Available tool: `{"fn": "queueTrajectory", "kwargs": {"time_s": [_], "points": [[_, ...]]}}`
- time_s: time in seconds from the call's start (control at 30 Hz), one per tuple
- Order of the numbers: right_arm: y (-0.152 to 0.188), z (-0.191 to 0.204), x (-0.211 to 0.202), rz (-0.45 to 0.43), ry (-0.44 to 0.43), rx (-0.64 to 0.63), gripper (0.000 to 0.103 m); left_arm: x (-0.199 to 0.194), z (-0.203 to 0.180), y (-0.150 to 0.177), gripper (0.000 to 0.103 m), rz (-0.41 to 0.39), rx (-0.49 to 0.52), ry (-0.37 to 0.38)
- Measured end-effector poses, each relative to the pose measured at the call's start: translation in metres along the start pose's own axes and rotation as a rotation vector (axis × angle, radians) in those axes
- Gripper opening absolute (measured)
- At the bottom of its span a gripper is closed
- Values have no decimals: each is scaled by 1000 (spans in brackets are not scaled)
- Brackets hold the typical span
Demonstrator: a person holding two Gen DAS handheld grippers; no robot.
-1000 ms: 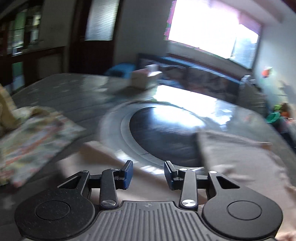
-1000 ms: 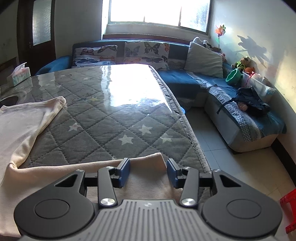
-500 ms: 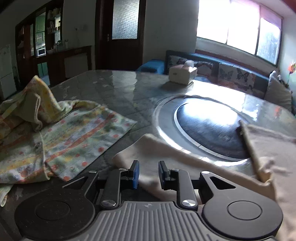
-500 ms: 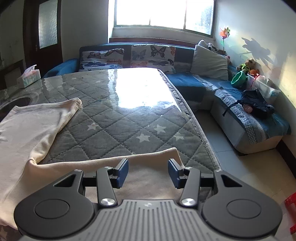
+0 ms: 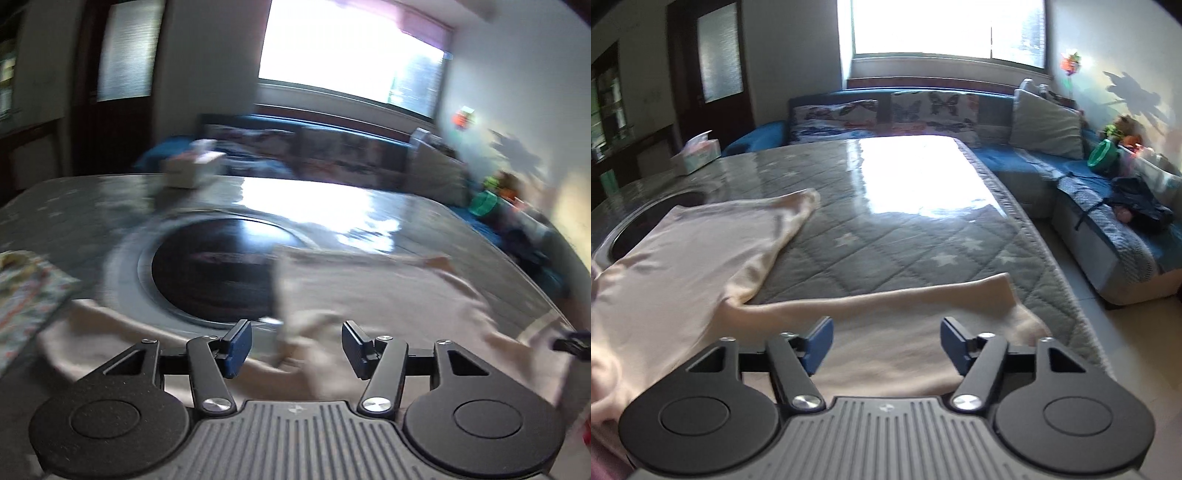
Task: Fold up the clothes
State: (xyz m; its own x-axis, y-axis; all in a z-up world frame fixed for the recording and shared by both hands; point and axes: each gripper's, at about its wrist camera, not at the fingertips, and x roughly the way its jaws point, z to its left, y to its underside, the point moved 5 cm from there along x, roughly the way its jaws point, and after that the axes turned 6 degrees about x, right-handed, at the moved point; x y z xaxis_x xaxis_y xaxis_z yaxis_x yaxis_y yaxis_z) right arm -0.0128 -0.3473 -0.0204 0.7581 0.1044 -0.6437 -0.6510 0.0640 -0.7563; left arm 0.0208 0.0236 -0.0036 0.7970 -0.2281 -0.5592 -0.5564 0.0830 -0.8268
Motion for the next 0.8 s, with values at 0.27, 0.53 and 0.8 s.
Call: {"fn": "queueTrajectory", "kwargs": {"time_s": [0.27, 0.53, 0.8], "points": [[26, 31, -14, 28, -52, -109, 80, 11, -64, 25, 58, 51, 148, 140], [38, 40, -26, 16, -45, -164, 84, 1, -89, 57, 63, 92, 258, 150], [42, 59, -29, 8, -108, -189, 85, 0, -94, 61, 70, 116, 268, 142]]}}
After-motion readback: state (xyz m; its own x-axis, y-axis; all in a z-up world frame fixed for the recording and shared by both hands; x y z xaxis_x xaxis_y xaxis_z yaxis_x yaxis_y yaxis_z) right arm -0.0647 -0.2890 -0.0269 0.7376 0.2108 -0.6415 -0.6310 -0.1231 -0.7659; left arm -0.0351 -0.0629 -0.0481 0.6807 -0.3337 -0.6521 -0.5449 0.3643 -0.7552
